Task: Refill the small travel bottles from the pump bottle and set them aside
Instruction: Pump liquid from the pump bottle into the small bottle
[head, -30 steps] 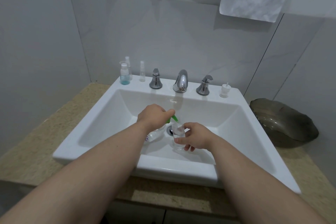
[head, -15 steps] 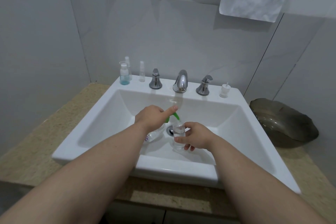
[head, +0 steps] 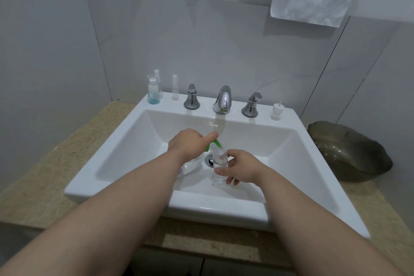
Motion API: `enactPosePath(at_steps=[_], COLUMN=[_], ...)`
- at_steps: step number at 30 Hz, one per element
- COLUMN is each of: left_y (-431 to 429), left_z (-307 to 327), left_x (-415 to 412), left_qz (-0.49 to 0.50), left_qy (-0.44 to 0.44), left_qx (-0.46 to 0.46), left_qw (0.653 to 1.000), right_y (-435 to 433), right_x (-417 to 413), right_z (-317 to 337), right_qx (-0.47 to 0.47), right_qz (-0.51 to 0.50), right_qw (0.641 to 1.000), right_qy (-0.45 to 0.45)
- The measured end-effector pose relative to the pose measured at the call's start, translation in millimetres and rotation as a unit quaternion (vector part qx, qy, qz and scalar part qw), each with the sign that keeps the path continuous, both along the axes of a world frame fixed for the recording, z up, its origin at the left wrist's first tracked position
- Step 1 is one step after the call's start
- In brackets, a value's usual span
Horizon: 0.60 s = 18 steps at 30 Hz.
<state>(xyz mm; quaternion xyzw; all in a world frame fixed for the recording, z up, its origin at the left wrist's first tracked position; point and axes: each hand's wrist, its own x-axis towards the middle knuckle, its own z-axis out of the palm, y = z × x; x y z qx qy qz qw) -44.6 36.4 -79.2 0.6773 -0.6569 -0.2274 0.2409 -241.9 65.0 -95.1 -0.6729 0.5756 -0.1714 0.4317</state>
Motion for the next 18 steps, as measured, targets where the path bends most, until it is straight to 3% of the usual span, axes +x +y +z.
enactPosePath(at_steps=[18], left_y=[-2.9], left_z=[-2.0], left_x=[-0.7], left_qz=[0.006], left_qy=[0.007], left_qx=[-0.003], left_qw=[1.0], right_y=[0.3], right_x=[-0.3], right_z=[0.2], right_qx=[0.007], right_qz=[0.007], right_qw=[1.0], right_qy=[-0.001])
